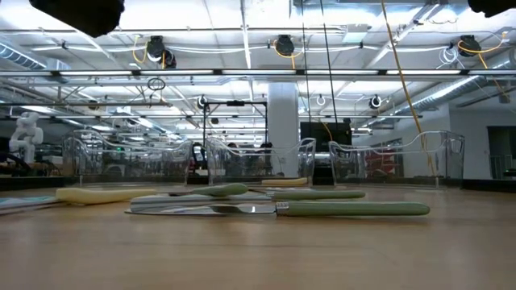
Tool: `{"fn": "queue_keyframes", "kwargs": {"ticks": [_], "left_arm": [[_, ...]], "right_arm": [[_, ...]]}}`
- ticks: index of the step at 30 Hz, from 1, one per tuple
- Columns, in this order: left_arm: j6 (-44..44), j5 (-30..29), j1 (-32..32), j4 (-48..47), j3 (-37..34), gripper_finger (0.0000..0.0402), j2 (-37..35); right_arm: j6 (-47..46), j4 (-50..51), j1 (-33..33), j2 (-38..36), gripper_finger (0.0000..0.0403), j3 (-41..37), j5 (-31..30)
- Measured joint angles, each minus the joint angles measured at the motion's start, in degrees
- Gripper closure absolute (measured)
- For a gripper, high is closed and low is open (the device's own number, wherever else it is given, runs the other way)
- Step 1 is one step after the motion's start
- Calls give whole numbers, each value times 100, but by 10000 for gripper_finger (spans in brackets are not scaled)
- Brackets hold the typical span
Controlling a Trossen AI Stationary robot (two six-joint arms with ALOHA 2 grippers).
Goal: Sort silverware by color (type)
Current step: Put the right yellow table knife into the center transparent bin
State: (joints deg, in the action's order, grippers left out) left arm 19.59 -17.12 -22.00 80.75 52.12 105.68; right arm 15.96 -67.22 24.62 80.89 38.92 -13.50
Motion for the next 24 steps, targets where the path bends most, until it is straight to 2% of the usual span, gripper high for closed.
{"fn": "queue_keyframes", "kwargs": {"ticks": [7,18,24], "left_arm": [[-24,107,43,9,0,344,1],[-60,65,78,-147,1,344,1],[-191,72,205,-360,2,344,1]], "right_arm": [[25,-19,-19,276,289,269,-19],[57,10,-102,316,291,312,-24],[60,115,-204,314,336,312,-31]]}}
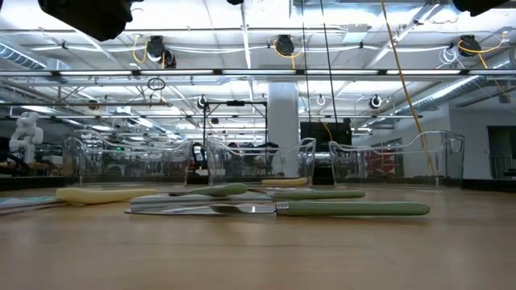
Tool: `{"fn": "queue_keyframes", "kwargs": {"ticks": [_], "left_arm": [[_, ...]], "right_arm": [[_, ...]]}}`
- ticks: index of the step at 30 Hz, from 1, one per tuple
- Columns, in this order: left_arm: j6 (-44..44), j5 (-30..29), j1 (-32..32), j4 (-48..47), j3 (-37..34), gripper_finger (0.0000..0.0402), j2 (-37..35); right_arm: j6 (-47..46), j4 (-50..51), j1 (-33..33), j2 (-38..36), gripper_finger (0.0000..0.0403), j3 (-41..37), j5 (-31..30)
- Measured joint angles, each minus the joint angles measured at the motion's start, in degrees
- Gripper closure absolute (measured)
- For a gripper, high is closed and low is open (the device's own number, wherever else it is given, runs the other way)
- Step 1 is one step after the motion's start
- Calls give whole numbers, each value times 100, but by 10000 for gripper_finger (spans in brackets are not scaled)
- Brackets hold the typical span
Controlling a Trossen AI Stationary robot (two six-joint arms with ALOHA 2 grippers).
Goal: Sort silverware by color (type)
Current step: Put the right yellow table knife into the center transparent bin
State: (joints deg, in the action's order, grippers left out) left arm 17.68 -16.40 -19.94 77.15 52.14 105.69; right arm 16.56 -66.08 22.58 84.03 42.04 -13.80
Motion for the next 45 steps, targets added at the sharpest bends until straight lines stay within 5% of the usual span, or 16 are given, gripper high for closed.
{"fn": "queue_keyframes", "kwargs": {"ticks": [9,17,21,28,34,45], "left_arm": [[-228,-25,37,-140,0,342,-4],[-757,-589,42,-1345,4,179,-449],[-1140,-654,-34,-2525,4,137,-997],[-1634,-670,-199,-4467,4,130,-2067],[-1671,-673,-182,-4927,4,129,-2212],[-1706,-976,107,-6365,151,128,-2476]], "right_arm": [[-107,139,-19,-13,362,2,-410],[-169,374,40,-232,362,2,-596],[-467,1083,40,-564,362,2,-619],[-1442,3217,-18,-953,362,363,-1259],[-2563,5578,-274,-737,362,1085,-1325],[-3162,6682,-301,-507,361,1368,-1054]]}}
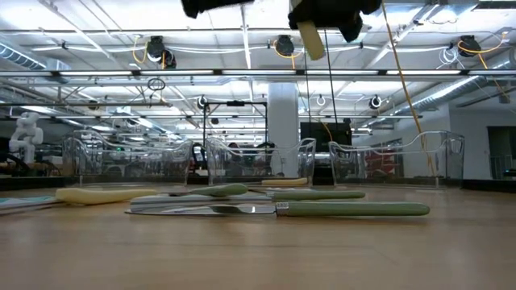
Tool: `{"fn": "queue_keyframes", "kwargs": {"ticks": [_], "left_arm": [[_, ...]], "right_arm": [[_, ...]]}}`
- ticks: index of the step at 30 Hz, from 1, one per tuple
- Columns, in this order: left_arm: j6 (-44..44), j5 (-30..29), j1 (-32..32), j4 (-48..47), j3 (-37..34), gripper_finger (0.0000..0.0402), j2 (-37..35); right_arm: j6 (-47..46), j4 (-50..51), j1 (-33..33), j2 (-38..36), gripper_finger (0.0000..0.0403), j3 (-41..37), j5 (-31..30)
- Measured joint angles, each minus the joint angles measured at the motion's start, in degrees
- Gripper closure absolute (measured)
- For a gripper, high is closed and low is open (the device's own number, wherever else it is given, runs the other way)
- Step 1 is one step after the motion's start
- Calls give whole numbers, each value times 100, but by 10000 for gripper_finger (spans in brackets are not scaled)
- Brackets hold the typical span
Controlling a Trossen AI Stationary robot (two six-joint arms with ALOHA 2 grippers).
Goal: Sort silverware by color (type)
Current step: Put the right yellow table knife into the center transparent bin
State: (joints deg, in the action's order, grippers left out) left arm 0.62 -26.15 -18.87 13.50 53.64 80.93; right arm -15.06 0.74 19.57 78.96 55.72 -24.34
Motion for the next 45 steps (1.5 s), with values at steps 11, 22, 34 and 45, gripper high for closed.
{"fn": "queue_keyframes", "kwargs": {"ticks": [11,22,34,45], "left_arm": [[57,22,-34,-1068,422,128,-4],[-112,53,90,-1154,422,128,-4],[-301,1296,592,-1033,419,128,275],[-269,1311,649,-1292,420,191,323]], "right_arm": [[-747,1321,-7,70,359,-4,122],[-964,1796,-4,155,358,-7,524],[-484,1818,-114,616,358,-9,991],[-482,1800,-118,616,358,-9,962]]}}
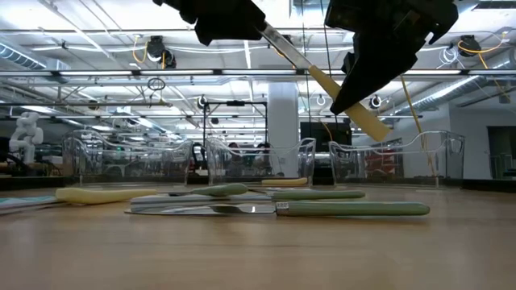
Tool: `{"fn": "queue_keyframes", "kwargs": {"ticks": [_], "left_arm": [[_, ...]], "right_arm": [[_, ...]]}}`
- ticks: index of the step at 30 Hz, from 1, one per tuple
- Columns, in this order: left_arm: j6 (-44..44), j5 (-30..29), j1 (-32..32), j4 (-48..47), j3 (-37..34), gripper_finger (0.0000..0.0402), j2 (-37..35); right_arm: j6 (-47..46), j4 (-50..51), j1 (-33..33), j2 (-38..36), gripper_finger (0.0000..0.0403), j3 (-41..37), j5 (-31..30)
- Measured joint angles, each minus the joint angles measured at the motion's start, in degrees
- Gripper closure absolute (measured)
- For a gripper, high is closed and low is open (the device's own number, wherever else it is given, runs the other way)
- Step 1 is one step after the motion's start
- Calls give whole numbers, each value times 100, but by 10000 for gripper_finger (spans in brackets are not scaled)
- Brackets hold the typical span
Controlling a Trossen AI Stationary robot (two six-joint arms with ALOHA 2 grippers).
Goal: Sort silverware by color (type)
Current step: Put the right yellow table knife into the center transparent bin
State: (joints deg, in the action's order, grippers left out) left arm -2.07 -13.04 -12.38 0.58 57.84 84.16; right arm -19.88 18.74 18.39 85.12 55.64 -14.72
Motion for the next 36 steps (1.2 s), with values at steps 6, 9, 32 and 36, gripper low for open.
{"fn": "queue_keyframes", "kwargs": {"ticks": [6,9,32,36], "left_arm": [[27,243,0,50,0,275,0],[31,352,-4,54,0,320,0],[-63,326,-87,64,0,394,-22],[-68,326,-113,65,2,394,-22]], "right_arm": [[21,-9,-39,0,358,0,-5],[132,-20,-112,0,358,0,-6],[800,100,-296,0,357,164,43],[799,168,-293,0,356,226,44]]}}
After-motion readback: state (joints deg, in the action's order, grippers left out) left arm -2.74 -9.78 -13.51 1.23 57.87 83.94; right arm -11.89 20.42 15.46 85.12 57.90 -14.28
